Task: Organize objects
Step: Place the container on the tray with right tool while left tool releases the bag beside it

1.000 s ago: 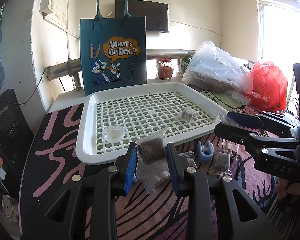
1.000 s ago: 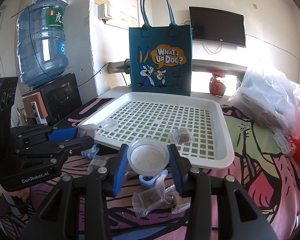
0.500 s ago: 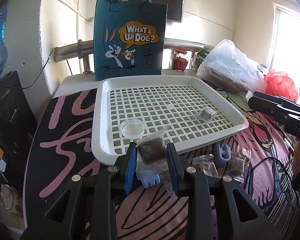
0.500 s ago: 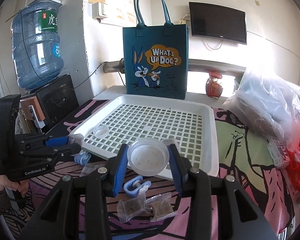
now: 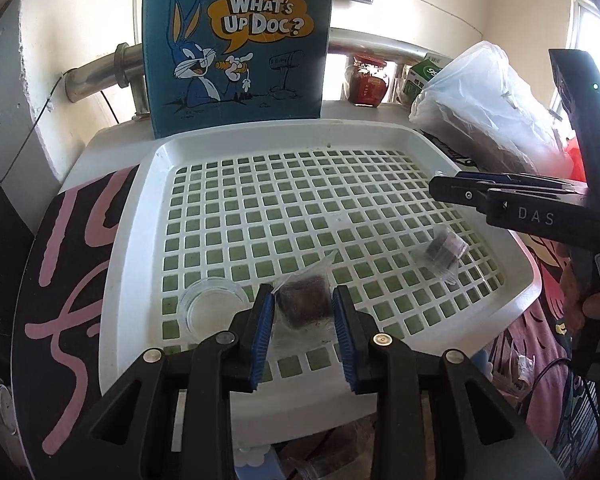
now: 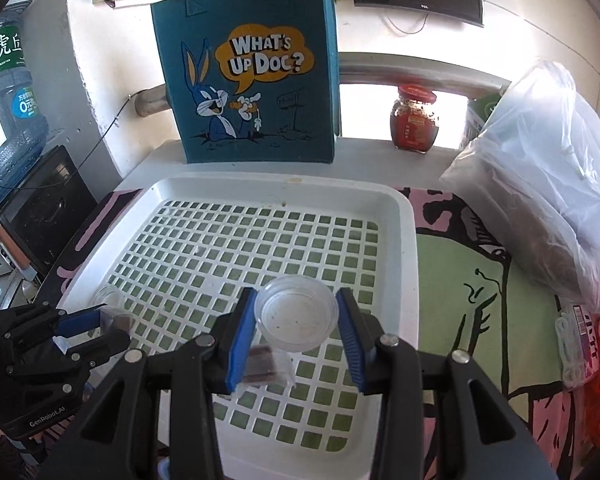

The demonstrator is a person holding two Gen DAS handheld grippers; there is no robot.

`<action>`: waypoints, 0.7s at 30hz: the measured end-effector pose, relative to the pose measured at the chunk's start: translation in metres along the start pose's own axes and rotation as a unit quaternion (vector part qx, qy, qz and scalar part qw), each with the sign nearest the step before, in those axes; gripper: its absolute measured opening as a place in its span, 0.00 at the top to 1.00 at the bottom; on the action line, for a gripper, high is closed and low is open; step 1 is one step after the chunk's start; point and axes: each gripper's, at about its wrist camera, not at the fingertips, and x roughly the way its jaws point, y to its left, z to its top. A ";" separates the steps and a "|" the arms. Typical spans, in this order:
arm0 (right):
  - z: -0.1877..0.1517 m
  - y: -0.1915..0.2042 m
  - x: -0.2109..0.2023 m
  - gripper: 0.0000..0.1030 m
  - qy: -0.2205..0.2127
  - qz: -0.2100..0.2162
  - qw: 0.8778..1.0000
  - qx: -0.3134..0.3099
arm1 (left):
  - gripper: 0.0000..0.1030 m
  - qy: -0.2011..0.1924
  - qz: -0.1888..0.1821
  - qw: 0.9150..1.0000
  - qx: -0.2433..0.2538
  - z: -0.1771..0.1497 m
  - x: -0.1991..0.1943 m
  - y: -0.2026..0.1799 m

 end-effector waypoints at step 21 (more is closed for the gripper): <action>-0.039 0.000 -0.136 0.36 -0.134 0.060 0.989 0.011 | 0.08 -0.130 -0.011 0.991 -0.039 -0.026 -0.116 0.040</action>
